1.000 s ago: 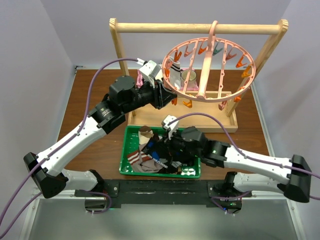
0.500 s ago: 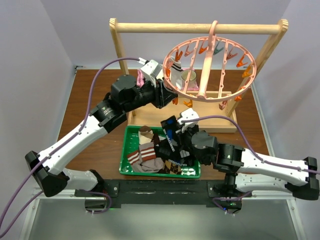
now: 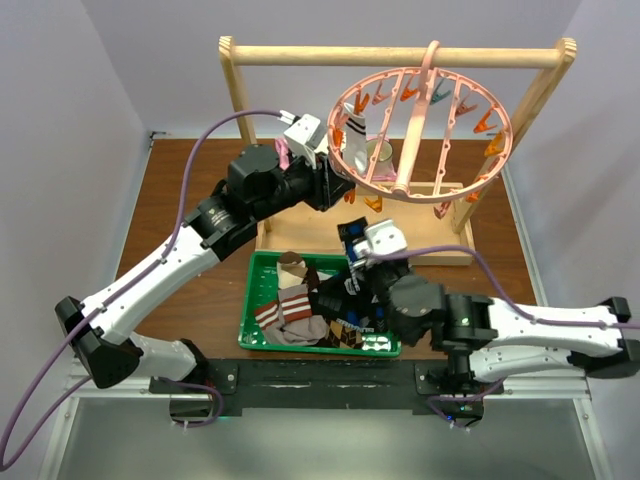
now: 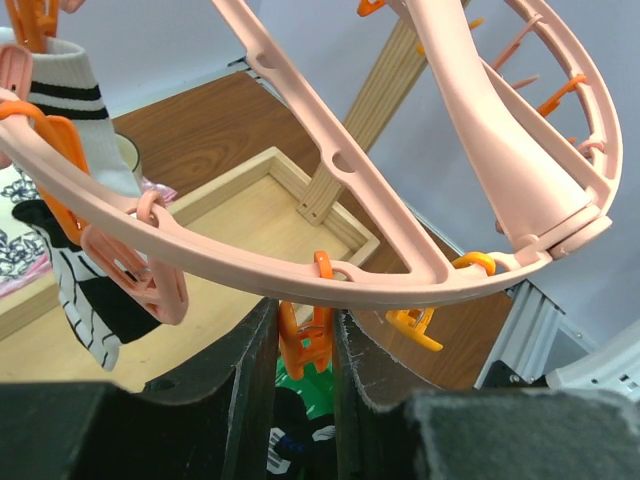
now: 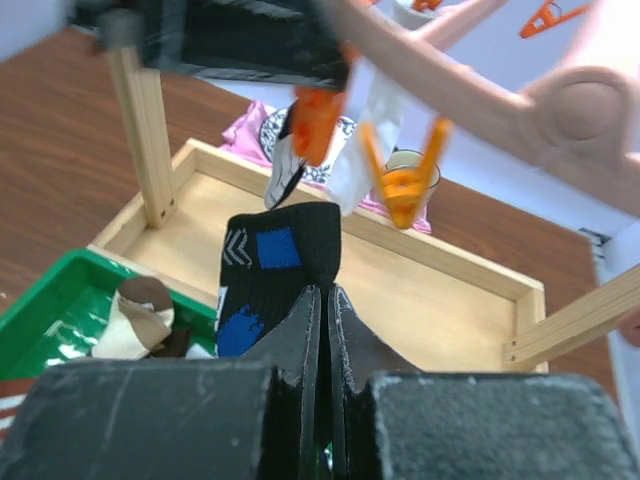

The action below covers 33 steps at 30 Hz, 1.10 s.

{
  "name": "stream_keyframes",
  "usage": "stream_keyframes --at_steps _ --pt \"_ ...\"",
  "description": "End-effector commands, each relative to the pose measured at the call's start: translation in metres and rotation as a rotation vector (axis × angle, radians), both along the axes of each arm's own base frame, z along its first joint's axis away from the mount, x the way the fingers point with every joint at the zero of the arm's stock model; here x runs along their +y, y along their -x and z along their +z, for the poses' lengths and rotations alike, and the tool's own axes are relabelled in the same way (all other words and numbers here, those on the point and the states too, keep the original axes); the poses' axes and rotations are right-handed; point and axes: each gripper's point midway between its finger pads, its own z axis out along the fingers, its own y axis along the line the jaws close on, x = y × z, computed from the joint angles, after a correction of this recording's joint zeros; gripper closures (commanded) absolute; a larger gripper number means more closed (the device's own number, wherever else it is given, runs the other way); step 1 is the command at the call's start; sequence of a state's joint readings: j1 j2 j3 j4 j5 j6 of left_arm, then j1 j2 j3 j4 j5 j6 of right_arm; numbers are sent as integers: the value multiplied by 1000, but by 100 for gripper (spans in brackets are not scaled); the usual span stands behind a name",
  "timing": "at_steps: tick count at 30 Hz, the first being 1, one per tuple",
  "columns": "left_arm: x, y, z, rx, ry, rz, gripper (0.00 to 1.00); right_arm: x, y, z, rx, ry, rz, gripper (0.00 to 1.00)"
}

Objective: Clip the socks to the hanger
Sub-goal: Clamp the sock onto the hanger.

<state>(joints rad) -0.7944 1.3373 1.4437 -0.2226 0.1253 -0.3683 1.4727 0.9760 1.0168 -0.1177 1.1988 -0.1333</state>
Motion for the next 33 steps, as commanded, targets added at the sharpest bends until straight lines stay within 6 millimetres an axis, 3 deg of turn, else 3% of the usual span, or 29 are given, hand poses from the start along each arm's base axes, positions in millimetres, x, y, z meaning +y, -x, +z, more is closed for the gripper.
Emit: stream_keyframes --at_steps 1,6,11,17,18,23,27,31,33 --pt "1 -7 40 -109 28 57 100 7 13 -8 -55 139 -166 100" --pt "2 -6 46 -152 -10 89 100 14 13 -11 -44 70 -185 100" --pt "1 -5 46 -173 -22 97 100 8 14 11 -55 -2 -202 100" --pt "3 -6 42 -211 -53 102 100 38 19 -16 -79 112 -189 100" --pt "3 -7 42 -217 -56 103 100 41 18 -15 -74 29 -191 100" --pt "5 -9 36 -262 -93 119 100 34 9 -27 -83 -18 -217 100" --pt "6 -7 34 -282 -109 122 100 37 0 -47 -57 -115 -269 100" --pt "10 -8 32 -294 -125 133 100 27 -16 -65 -77 -210 -296 100" --pt "11 -8 31 -296 -127 136 100 33 -19 -65 -104 -212 -273 100"
